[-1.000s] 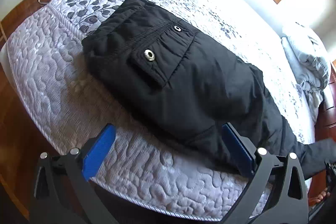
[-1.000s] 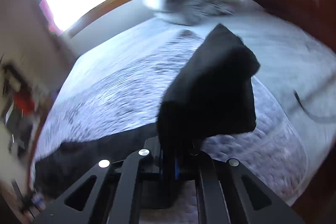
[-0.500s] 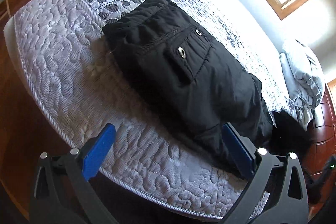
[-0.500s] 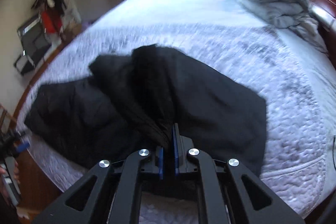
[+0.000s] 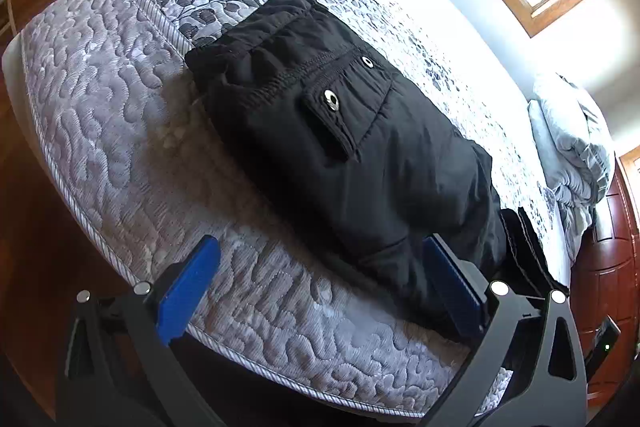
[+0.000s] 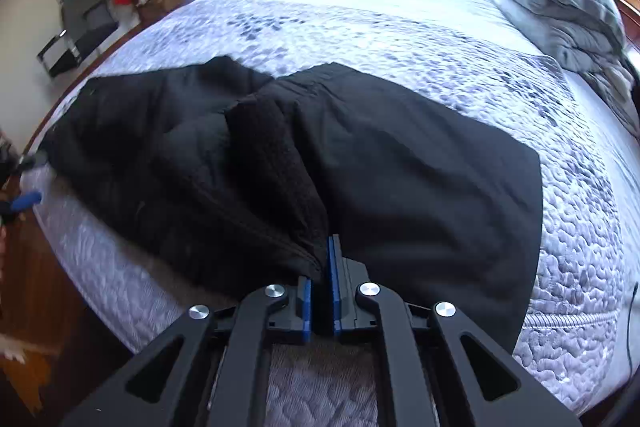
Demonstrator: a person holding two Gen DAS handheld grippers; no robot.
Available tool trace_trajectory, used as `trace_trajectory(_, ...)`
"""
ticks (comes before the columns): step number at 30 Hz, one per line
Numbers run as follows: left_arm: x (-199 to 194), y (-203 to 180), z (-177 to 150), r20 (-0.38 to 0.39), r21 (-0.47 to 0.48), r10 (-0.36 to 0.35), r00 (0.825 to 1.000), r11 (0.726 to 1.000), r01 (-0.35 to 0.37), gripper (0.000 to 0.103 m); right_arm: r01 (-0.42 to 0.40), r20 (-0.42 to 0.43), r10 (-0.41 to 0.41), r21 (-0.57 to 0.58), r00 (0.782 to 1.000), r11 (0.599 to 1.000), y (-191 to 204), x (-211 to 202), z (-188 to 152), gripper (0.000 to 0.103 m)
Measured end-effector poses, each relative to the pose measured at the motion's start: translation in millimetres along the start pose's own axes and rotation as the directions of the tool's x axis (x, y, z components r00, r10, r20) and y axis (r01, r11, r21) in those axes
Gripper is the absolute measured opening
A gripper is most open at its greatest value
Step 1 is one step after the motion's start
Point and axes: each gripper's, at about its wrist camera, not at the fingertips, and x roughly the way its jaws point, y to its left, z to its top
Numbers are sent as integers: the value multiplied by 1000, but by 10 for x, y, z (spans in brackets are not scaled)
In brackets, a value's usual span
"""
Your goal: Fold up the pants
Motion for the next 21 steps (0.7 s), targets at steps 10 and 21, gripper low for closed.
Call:
trace_trajectory(10, 53, -91, -9, -3, 4, 5, 1000, 1000, -5, 100, 14, -40, -16, -56, 999, 998, 153, 252, -165, 7)
trace_trajectory(21, 154, -112, -57, -15, -8, 7, 1000, 1000, -7, 100, -104, -36, 107, 64, 994, 993, -62, 202, -198, 21)
